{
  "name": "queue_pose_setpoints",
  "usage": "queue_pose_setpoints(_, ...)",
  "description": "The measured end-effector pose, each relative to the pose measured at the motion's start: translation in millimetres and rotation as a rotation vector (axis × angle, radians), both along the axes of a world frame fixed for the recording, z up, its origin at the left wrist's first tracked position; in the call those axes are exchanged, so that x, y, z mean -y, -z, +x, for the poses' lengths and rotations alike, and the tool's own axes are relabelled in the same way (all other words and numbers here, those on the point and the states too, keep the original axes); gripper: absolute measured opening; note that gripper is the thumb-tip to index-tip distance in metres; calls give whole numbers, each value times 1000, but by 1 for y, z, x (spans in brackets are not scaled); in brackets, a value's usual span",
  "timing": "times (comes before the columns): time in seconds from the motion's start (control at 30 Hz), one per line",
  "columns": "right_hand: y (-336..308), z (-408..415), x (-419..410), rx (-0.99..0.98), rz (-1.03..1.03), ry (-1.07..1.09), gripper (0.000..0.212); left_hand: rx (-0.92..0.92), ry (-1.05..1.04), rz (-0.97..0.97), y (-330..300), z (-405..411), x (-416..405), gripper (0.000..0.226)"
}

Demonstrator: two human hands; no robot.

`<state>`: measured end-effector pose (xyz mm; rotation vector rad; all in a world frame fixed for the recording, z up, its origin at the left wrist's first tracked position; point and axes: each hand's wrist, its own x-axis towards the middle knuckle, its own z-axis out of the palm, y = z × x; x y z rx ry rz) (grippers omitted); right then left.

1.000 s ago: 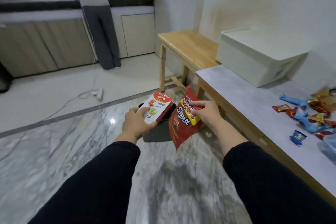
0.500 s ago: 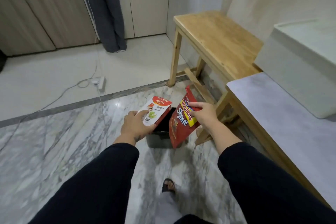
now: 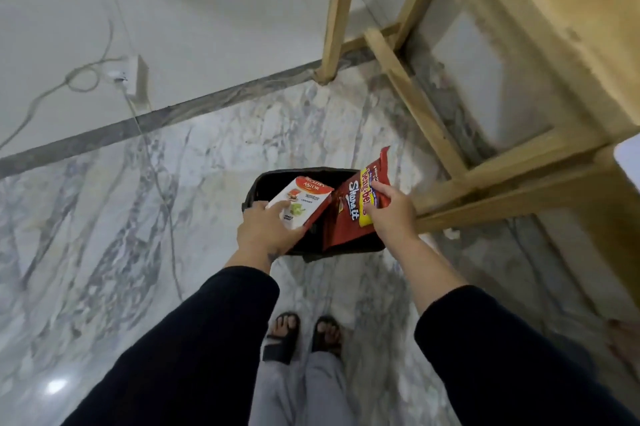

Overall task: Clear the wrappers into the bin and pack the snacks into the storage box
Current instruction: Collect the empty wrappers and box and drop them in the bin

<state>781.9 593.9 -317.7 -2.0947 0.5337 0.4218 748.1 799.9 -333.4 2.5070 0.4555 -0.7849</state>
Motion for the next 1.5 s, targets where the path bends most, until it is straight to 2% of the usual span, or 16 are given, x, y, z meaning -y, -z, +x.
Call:
queue_pose_setpoints(0.13,62,-1,-5,-98,18,-17,55,-54,81,16,57,15,5,74)
queue_pose_setpoints(0.2,75,-5,-8,-217,50,-91,57,-87,129,30,72,15,6,76)
queue_pose_setpoints(0.3,76,-9,-6,-287,-50,-259,56,-88,198,51,74,13,4,75)
queue_pose_setpoints(0.43,40,-13,-3,-318,-86,-342,53,-111,283,44,37,15,4,70)
queue_pose_setpoints(0.67,-85,-37,21,-321,-176,-458,55,-220,537,-58,-90,31,33,65)
queue_pose_setpoints(0.87,-208,-85,73,-242,-254,-333,54,-98,778,-57,-209,7,96,62)
queue_pose_setpoints(1.03,-288,-161,125,-118,-321,-152,52,22,929,-42,-286,-36,163,61)
queue_pose_setpoints(1.27,-335,-320,207,-66,-381,64,50,162,1145,-94,-341,-158,270,52)
queue_pose_setpoints(1.5,-367,-521,293,-108,-400,382,51,144,1361,-177,-370,-325,402,55)
